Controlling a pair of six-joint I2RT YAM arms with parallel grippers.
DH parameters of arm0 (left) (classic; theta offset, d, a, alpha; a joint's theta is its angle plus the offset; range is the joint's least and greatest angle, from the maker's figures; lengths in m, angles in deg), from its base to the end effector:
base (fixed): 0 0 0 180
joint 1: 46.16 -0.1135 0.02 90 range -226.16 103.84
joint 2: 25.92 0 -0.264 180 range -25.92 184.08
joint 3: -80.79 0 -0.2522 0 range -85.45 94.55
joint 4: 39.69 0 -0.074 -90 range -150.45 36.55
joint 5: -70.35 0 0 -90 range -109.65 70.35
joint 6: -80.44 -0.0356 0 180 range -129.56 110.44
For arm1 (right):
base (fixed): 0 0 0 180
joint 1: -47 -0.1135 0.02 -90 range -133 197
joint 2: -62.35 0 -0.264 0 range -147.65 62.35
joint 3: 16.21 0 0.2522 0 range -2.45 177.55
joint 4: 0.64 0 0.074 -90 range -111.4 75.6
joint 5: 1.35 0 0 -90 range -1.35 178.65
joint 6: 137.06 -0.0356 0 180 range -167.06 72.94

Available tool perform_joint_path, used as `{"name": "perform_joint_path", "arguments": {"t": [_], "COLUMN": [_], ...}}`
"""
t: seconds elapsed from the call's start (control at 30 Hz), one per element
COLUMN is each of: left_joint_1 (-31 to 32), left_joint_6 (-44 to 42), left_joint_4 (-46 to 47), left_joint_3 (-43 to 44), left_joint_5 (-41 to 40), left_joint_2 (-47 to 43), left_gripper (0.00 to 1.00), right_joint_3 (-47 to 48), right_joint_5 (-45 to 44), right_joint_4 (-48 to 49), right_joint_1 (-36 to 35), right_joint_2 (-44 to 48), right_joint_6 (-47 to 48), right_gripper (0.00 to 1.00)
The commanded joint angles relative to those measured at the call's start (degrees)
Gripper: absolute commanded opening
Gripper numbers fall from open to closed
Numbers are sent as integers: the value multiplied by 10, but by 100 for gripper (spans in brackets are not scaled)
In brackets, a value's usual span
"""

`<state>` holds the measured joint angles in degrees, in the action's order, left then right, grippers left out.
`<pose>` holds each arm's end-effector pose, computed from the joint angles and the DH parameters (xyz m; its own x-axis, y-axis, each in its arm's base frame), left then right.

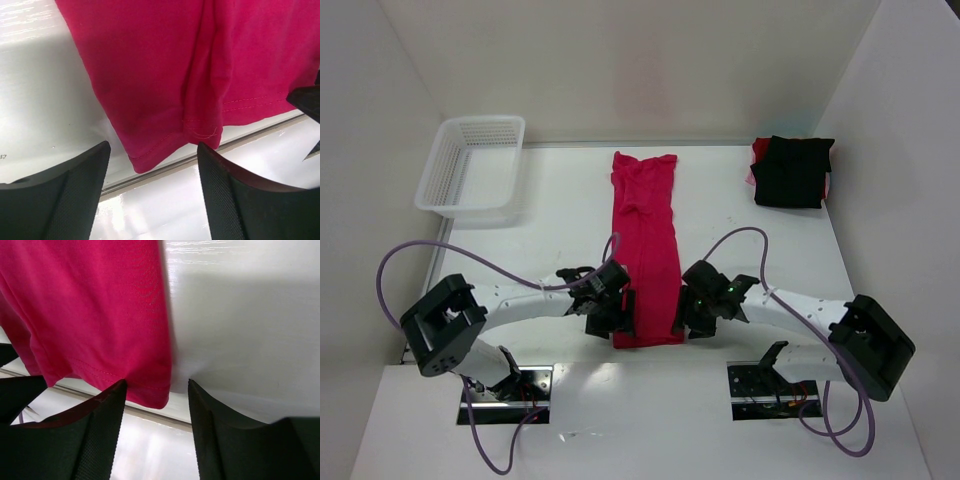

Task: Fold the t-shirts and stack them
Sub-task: Grab the bottom of the folded rectangular tshirt with both arms

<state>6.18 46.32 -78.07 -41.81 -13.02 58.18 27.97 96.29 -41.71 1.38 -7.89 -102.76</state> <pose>0.1582 -0.2117 0.1636 -0.9864 -0.0678 -0.1497 -0.0010 0.9132 -0.4076 0.1363 0.1461 0.1505 -0.9782 0.1710 -0.1178 0.1128 0.9138 0.3901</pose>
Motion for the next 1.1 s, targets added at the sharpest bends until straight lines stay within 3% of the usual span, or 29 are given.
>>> {"name": "perform_joint_path", "arguments": {"t": [0.0, 0.37, 0.5, 0.63, 0.67, 0.8, 0.97, 1.07], "left_joint_1": [2, 2, 2, 2, 2, 2, 2, 2], "left_joint_6": [9, -2, -9, -2, -2, 4, 4, 4], "left_joint_4": [17, 46, 40, 29, 29, 23, -4, -22], "left_joint_3": [-13, -13, -7, -7, -13, -18, -7, -1], "left_joint_5": [17, 29, 29, 24, 24, 14, 7, 2], "left_joint_2": [4, 36, 36, 23, 16, 3, -26, -46], "left_gripper": [77, 69, 60, 42, 32, 16, 0, 0], "right_joint_3": [8, 9, 3, -3, -3, -3, 8, 23], "right_joint_5": [1, 2, -4, 1, 1, 1, -5, -5], "right_joint_4": [25, 18, 18, 23, 23, 23, 13, 7], "right_joint_1": [-5, -5, -5, -5, -5, -5, -5, -5], "right_joint_2": [-8, 0, 12, 24, 24, 24, 42, 48], "right_joint_6": [-4, -5, -16, -16, -16, -22, -22, -22], "right_gripper": [57, 49, 32, 19, 17, 9, 0, 0]}}
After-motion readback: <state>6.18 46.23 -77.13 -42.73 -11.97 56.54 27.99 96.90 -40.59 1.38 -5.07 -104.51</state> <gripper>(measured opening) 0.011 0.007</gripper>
